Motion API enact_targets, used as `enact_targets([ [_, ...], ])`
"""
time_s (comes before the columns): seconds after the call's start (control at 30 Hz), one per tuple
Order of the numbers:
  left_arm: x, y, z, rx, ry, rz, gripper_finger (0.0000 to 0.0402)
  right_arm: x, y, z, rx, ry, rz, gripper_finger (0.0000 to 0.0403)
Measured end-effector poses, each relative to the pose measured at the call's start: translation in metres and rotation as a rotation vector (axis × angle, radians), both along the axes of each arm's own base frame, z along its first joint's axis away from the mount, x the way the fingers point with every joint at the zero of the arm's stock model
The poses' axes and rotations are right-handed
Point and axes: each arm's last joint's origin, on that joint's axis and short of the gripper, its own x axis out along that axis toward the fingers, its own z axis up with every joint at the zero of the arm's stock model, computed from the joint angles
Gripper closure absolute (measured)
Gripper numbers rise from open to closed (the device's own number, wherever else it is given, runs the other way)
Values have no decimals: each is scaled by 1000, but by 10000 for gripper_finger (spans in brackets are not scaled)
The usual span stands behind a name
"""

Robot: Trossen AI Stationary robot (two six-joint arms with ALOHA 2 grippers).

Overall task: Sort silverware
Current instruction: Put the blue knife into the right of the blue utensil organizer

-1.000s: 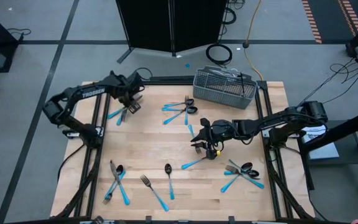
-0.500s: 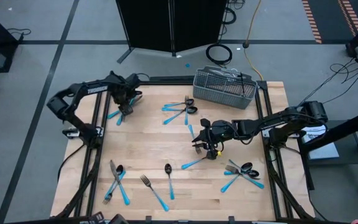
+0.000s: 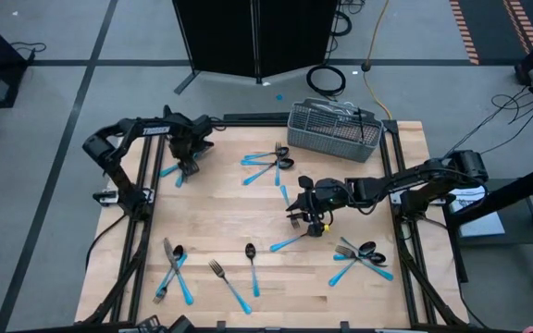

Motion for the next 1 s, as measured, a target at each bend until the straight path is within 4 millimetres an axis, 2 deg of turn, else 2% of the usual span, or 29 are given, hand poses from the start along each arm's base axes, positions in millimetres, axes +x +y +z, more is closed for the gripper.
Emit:
enact_targets([
  [0.27,3,3,-13,-35,11,-20,215,-1,-4,-2,-6,23,-13,324],
  [0.37,3,3,-13,-38,11,-26,229,-1,-4,-3,-5,32,-15,324],
  [0.47,3,3,-13,-45,9,-25,267,-2,-5,-3,-4,34,-18,324],
  [0.63,3,1,-14,-64,-2,-12,359,-2,-5,-3,-4,34,-18,324],
  [0.7,3,1,-13,-71,5,-11,384,-2,-5,-3,-4,34,-18,324],
  [1.0,9,1,-4,-62,54,-15,380,-1,-5,-3,-3,32,-18,324],
])
